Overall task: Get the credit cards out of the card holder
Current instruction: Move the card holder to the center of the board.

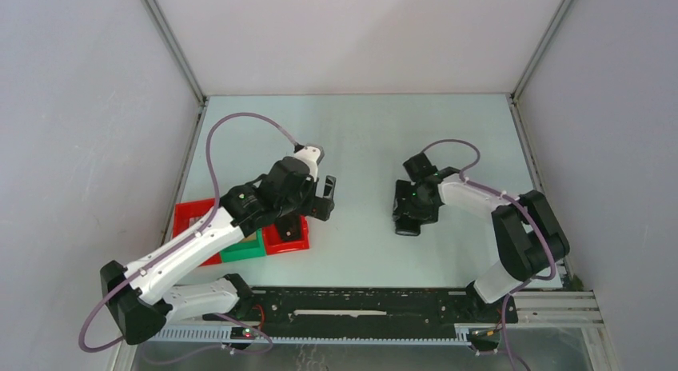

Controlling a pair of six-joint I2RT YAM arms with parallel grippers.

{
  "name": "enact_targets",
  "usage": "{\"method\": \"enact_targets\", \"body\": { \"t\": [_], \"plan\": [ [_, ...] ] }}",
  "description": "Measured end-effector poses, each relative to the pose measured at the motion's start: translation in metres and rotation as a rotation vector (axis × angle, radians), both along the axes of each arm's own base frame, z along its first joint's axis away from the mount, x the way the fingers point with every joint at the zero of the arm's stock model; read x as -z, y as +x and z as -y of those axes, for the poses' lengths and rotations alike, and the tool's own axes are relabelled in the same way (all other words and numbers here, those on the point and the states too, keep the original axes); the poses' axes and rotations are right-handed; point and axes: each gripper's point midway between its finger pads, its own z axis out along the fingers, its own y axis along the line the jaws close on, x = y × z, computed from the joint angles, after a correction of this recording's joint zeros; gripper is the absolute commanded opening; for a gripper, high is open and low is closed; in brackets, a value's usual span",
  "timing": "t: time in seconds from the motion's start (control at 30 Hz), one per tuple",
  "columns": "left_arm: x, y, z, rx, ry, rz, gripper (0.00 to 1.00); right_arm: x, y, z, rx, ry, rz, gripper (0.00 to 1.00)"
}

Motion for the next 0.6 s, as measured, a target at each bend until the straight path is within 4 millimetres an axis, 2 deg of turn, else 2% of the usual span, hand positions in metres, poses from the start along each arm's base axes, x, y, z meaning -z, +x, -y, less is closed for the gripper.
{"method": "enact_targets", "body": {
  "t": [0.13, 0.27, 0.43, 0.53, 0.6],
  "plan": [
    [0.008, 0.003, -0.001, -0.021, 0.025, -0.014, 1.0, 0.0, -0.009, -0.043, -0.081, 0.06, -0.01, 0.97],
    [0.017, 0.004, 0.002, -0.041, 0.029, -0.049, 1.0, -0.002, -0.015, -0.067, -0.115, 0.099, -0.006, 1.0],
    [0.038, 0.002, 0.012, -0.053, 0.034, -0.142, 1.0, -0.005, -0.014, -0.066, -0.11, 0.088, 0.013, 1.0],
    [0.048, 0.0, 0.018, -0.063, 0.028, -0.192, 1.0, -0.022, -0.009, -0.058, -0.096, 0.067, 0.073, 0.99],
    [0.048, -0.001, 0.022, -0.072, 0.002, -0.208, 1.0, -0.038, -0.004, -0.052, -0.081, 0.056, 0.134, 0.9]
  ]
}}
